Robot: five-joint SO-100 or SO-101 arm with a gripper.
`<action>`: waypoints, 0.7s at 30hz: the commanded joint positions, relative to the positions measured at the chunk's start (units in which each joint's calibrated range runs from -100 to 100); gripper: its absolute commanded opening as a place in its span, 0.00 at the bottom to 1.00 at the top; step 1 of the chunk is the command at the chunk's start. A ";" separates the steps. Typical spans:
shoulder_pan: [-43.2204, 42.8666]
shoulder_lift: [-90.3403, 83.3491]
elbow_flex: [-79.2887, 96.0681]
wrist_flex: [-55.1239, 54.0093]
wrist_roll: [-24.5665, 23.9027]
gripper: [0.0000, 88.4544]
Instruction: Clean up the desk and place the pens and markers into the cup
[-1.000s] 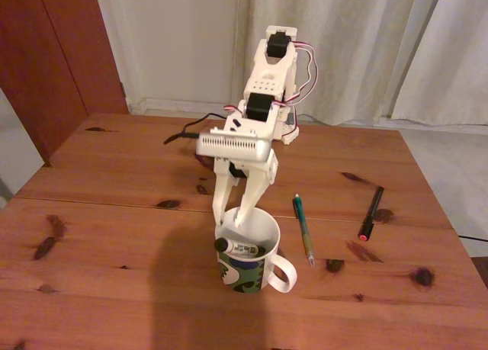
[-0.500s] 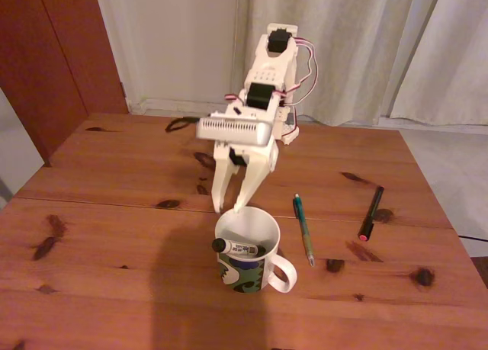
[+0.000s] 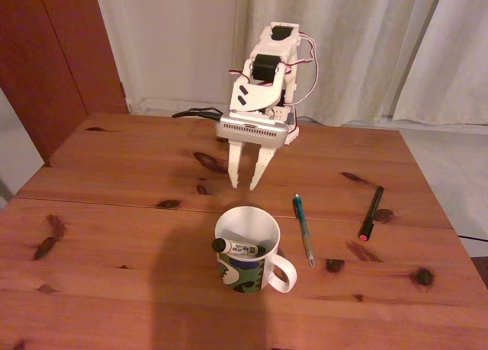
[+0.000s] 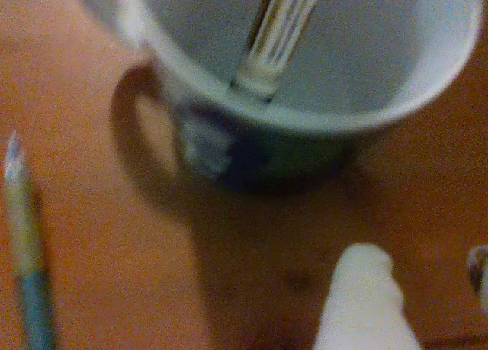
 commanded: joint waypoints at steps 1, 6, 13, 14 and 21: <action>-2.35 -3.28 -1.19 3.82 0.65 0.12; -5.73 -2.78 -1.19 4.77 0.12 0.12; -7.98 4.34 -4.07 4.68 -0.92 0.12; -7.98 5.83 -4.98 4.68 -1.24 0.12; -9.11 12.36 -6.60 4.77 -1.60 0.12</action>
